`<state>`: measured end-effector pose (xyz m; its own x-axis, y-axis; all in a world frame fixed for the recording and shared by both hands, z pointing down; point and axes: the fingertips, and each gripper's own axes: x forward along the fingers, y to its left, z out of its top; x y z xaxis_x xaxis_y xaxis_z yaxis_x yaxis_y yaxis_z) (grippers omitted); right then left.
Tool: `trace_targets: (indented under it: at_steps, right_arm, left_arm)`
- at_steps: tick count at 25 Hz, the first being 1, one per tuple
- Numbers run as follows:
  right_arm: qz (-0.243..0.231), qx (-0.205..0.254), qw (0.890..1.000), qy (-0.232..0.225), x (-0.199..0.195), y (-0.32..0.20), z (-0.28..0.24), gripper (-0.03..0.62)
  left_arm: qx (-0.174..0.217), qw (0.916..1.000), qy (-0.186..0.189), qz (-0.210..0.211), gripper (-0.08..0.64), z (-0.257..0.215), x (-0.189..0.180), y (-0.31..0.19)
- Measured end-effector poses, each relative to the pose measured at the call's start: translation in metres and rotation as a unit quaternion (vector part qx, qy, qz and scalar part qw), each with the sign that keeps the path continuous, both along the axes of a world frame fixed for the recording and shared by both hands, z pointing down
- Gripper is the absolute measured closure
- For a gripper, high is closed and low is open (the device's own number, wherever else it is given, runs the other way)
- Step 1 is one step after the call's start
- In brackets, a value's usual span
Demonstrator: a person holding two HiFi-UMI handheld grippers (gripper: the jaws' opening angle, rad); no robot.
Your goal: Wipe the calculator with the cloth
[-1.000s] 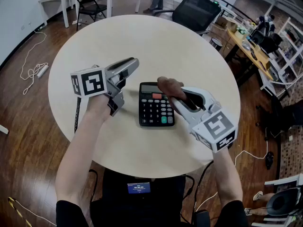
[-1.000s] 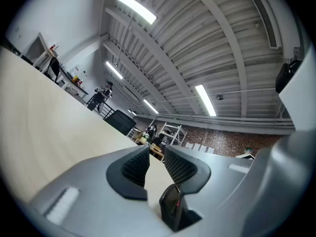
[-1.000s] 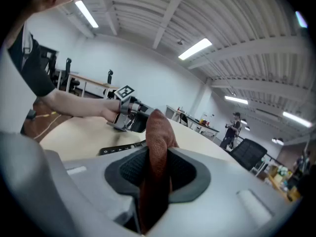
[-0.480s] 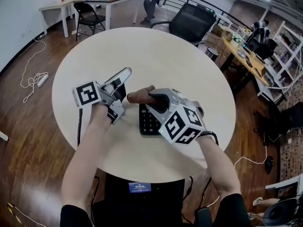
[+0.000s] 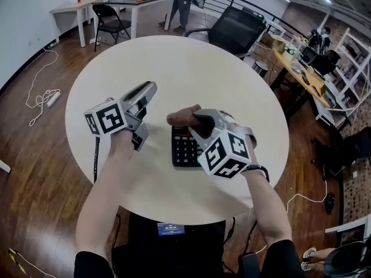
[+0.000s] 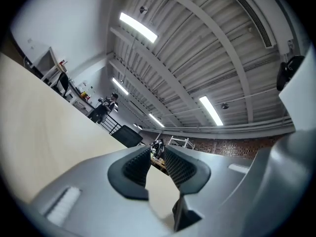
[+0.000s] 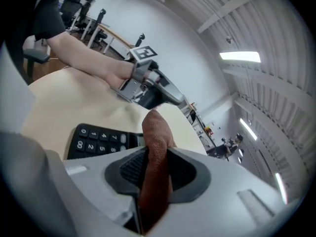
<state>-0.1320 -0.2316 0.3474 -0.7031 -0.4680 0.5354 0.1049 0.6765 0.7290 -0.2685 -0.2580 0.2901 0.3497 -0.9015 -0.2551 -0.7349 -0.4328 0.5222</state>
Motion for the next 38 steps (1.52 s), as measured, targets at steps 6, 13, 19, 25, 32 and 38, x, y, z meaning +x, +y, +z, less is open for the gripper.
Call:
trace_targets:
  at_steps: [6, 13, 19, 25, 32, 38]
  right_arm:
    - [-0.044, 0.002, 0.998, 0.054, -0.028, 0.018, 0.023, 0.488]
    - [0.057, -0.004, 0.996, 0.067, 0.042, -0.027, 0.018, 0.487]
    - [0.036, -0.008, 0.999, 0.031, 0.019, -0.011, 0.004, 0.488]
    - [-0.023, -0.012, 0.998, 0.063, -0.017, 0.016, 0.021, 0.487]
    - [0.033, -0.038, 0.997, 0.066, 0.027, -0.02, 0.019, 0.488]
    - [0.083, -0.026, 0.996, 0.022, 0.047, -0.035, -0.002, 0.488]
  left_arm:
    - [0.001, 1.0, -0.009, -0.003, 0.48, 0.002, -0.001, 0.0]
    - [-0.015, 0.9933, -0.115, 0.001, 0.48, 0.003, 0.019, -0.006]
    - [-0.027, 0.9686, -0.244, -0.038, 0.48, 0.013, 0.015, -0.007]
    - [-0.04, 0.9505, -0.306, -0.038, 0.515, 0.025, 0.019, -0.009]
    - [-0.001, 0.9956, -0.061, 0.071, 0.554, 0.002, 0.023, 0.001]
    - [0.027, 0.9601, 0.245, 0.133, 0.554, 0.001, -0.007, 0.007]
